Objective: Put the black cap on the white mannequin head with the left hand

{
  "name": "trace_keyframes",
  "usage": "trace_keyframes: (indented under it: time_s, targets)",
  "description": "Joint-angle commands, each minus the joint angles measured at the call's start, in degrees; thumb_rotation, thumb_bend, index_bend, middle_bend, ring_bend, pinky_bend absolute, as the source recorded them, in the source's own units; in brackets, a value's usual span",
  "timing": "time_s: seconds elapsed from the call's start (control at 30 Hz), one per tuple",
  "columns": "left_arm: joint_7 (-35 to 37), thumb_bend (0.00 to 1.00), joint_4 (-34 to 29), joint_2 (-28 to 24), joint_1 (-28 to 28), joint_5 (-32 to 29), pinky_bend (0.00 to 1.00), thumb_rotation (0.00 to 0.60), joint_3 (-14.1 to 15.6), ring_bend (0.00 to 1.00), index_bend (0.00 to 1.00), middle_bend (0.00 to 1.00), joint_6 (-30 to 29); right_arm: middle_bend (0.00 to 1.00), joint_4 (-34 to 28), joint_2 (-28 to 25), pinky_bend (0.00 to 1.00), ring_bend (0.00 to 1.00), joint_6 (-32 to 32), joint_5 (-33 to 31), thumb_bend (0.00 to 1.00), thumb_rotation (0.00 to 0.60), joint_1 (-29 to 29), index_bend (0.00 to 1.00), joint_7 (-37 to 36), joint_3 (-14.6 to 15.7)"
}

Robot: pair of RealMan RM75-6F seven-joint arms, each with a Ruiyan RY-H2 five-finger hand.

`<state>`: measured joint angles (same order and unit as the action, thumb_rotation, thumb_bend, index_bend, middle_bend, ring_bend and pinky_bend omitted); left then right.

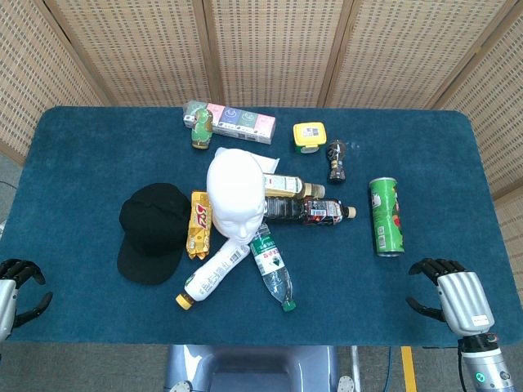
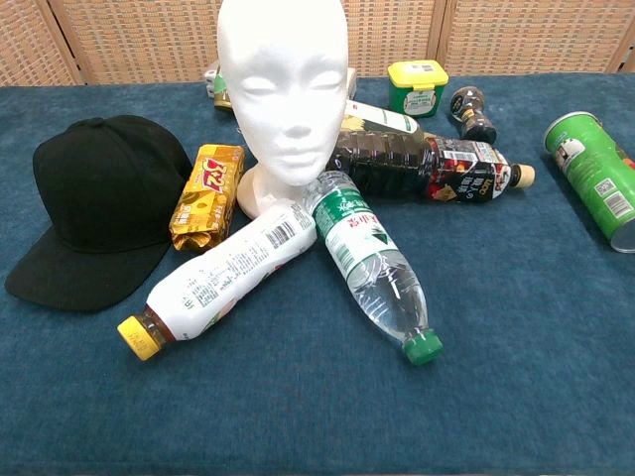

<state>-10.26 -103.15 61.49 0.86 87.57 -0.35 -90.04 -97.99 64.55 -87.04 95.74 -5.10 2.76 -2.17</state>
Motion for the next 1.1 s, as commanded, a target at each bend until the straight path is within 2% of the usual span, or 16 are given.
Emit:
trace_keyframes:
  time_s: [0.03, 0.83, 0.97, 1.1]
  targets:
    - [-0.02, 0.24, 0.0, 0.11, 0.01, 0.09, 0.44, 0.6, 0.19, 0.26, 0.52, 0.41, 0.19, 0.48, 0.01, -0.04, 0.45, 0.46, 0.04, -0.12, 0.12, 0.6, -0.01, 0.44, 0.02, 0.11]
    - [-0.05, 0.24, 0.82, -0.07, -0.18, -0.19, 0.44, 0.6, -0.1, 0.26, 0.52, 0.41, 0.58, 0.48, 0.38, -0.33, 0.45, 0.46, -1.21, 0.1, 0.12, 0.6, 0.38, 0.44, -0.7, 0.72]
    - [-0.82, 0.24, 2.23, 0.31, -1.02, -0.24, 0.49, 0.6, -0.25, 0.33, 0.52, 0.43, 1.84, 0.48, 0.52, -0.34, 0.45, 0.46, -1.33, 0.19, 0.12, 0.6, 0.44, 0.44, -0.85, 0.84]
    - [-2.62, 0.24, 4.65, 1.16, -2.53, 0.15, 0.62, 0.6, -0.44, 0.47, 0.52, 0.59, 3.76, 0.48, 0.38, -0.43, 0.45, 0.46, -1.57, 0.28, 0.12, 0.6, 0.6, 0.44, -0.68, 0.96]
